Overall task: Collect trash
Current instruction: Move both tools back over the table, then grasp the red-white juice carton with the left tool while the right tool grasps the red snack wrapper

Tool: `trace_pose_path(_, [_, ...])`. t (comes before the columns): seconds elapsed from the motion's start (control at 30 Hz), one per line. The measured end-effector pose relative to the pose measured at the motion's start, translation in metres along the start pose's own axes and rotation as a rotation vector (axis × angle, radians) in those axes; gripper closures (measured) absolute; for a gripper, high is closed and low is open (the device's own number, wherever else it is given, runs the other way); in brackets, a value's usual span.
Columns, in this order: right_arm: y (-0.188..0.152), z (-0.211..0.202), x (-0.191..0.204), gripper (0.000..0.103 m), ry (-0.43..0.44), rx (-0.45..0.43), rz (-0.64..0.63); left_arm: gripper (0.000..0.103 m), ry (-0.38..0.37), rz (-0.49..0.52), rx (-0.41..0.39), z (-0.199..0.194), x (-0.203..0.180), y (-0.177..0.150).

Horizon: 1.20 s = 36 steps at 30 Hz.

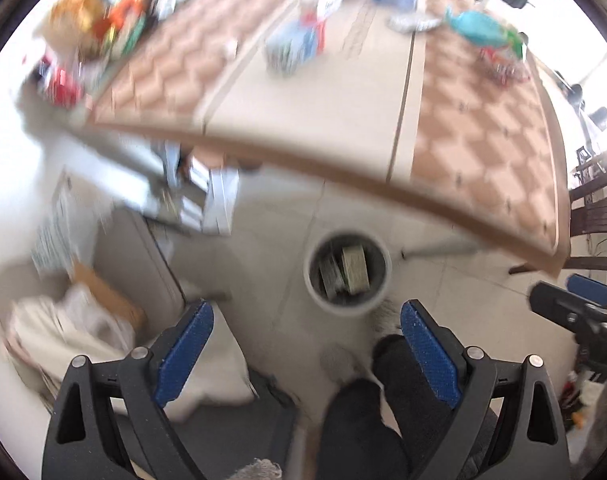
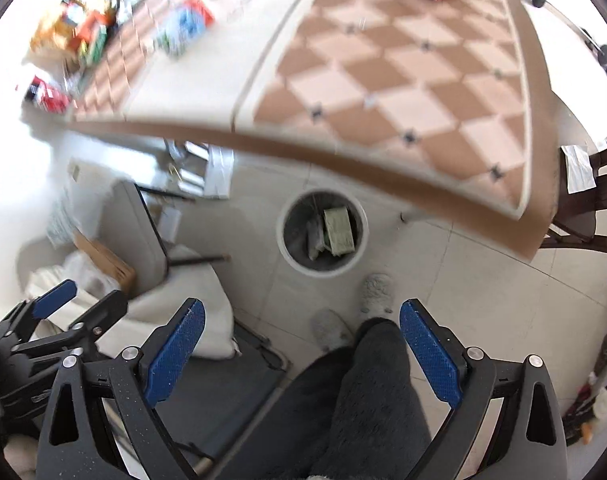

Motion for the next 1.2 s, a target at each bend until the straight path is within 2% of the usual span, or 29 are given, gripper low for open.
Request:
trace_pose_path(0.13, [0.054, -0.032, -0.017, 0.004, 0.008, -0.059, 0.065, 0.007, 0.117, 0.089, -0.082, -0.008, 0.007, 0.076])
trace_pose_path(0.3, [0.138, -0.047, -0.056, 0.004, -0.021, -0.123, 0.162, 0.007, 0.207, 0.184, -0.087, 0.012, 0.011, 0.156])
trace_pose_path(0.37, [0.175, -0.045, -0.078, 0.004, -0.032, -0.133, 0.214, 0.007, 0.235, 0.203, -0.044, 0.032, 0.012, 0.184])
trace_pose_path(0.53, [0.255, -0.015, -0.133, 0.004, -0.001, -0.125, 0.393, 0.007, 0.232, 0.257, 0.083, 0.086, 0.008, 0.226])
trace_pose_path(0.7, [0.316, 0.006, -0.177, 0.004, 0.001, -0.137, 0.521, 0.009, 0.243, 0.337, 0.164, 0.127, 0.000, 0.242])
trace_pose_path(0.73, [0.327, 0.012, -0.183, 0.004, 0.008, -0.138, 0.542, 0.014, 0.245, 0.351, 0.180, 0.133, -0.001, 0.243])
trace_pose_path(0.8, [0.347, 0.024, -0.190, 0.004, 0.004, -0.131, 0.568, 0.049, 0.230, 0.351, 0.212, 0.139, -0.003, 0.243])
trace_pose_path(0.83, [0.355, 0.032, -0.192, 0.004, -0.007, -0.120, 0.573, 0.055, 0.210, 0.331, 0.231, 0.142, -0.003, 0.243])
trace_pose_path(0.87, [0.363, 0.040, -0.193, 0.004, -0.018, -0.108, 0.576, 0.067, 0.186, 0.299, 0.249, 0.144, -0.002, 0.242])
trace_pose_path(0.97, [0.381, 0.060, -0.194, 0.004, -0.106, -0.076, 0.546, 0.069, 0.141, 0.187, 0.274, 0.145, -0.001, 0.242])
trace_pose_path(1.0, [0.386, 0.065, -0.192, 0.007, -0.117, -0.076, 0.530, 0.071, 0.126, 0.147, 0.278, 0.143, 0.000, 0.240])
trace_pose_path(1.03, [0.390, 0.071, -0.189, 0.018, -0.135, -0.067, 0.505, 0.071, 0.120, 0.114, 0.280, 0.143, 0.000, 0.239])
trace_pose_path(1.07, [0.393, 0.072, -0.187, 0.018, -0.179, -0.069, 0.484, 0.071, 0.117, 0.081, 0.283, 0.142, 0.001, 0.236])
trace_pose_path(1.13, [0.399, 0.073, -0.181, 0.035, -0.225, -0.093, 0.446, 0.071, 0.109, 0.016, 0.281, 0.137, -0.001, 0.230])
trace_pose_path(1.17, [0.403, 0.073, -0.177, 0.039, -0.231, -0.110, 0.424, 0.071, 0.110, -0.006, 0.278, 0.135, -0.002, 0.227])
trace_pose_path(1.2, [0.406, 0.073, -0.172, 0.053, -0.234, -0.125, 0.401, 0.072, 0.109, -0.032, 0.273, 0.132, -0.003, 0.224])
Point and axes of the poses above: each gripper's, at about its wrist camera, not at the fingertips, and z roughly the way its jaws point, x to its left, y to its top, the point moved 10 cm from there along z, roughly the way its jaws point, and after that the axes turned 5 degrees about y, right-handed, at the moved point
